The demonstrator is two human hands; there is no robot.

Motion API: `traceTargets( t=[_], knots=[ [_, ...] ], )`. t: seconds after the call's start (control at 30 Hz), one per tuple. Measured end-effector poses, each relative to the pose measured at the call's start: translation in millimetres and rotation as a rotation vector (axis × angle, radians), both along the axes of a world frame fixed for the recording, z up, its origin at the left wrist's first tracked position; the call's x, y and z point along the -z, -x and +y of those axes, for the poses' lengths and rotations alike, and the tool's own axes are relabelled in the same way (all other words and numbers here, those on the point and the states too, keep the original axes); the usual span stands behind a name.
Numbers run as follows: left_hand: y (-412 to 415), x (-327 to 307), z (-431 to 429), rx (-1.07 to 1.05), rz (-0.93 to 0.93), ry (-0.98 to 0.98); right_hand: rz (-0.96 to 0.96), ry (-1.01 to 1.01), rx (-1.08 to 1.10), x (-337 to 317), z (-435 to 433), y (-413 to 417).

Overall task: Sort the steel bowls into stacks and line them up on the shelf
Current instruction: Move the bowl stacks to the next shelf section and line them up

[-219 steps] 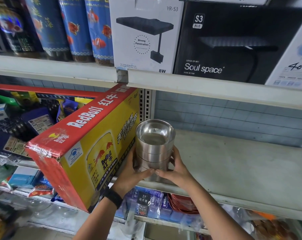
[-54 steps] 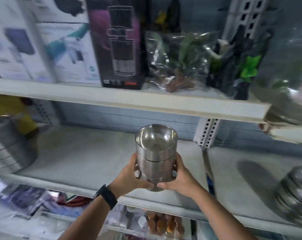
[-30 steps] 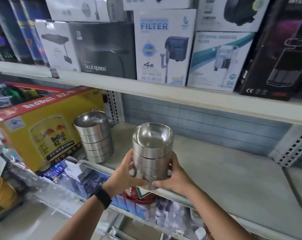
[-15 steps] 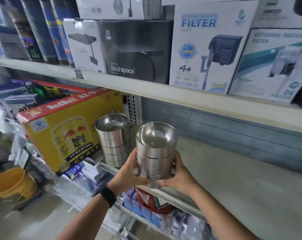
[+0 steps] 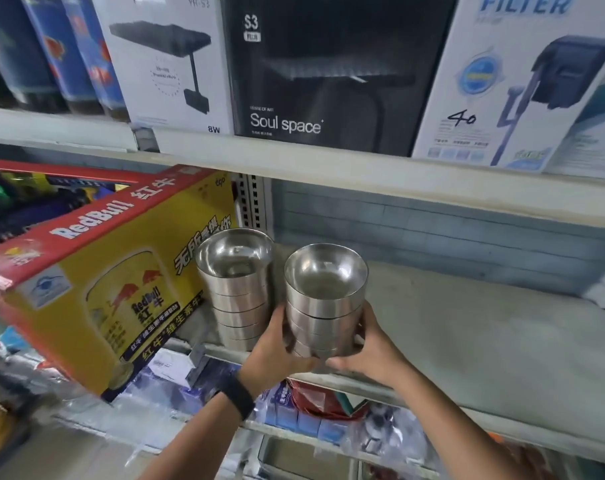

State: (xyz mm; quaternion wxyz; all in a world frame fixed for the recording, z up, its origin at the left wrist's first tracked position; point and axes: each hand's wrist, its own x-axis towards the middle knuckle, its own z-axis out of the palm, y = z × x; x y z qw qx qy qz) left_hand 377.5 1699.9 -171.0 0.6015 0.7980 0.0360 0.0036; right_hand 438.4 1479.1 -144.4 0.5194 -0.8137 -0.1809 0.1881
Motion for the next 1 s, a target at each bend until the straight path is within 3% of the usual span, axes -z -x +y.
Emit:
traceTargets(
  t=[1.0],
  knots=[
    [3.1,0.9,-6.2,-0.039,-0.050,-0.115,-0.012,-0.122,0.024,7.4,10.0,11.9]
  ],
)
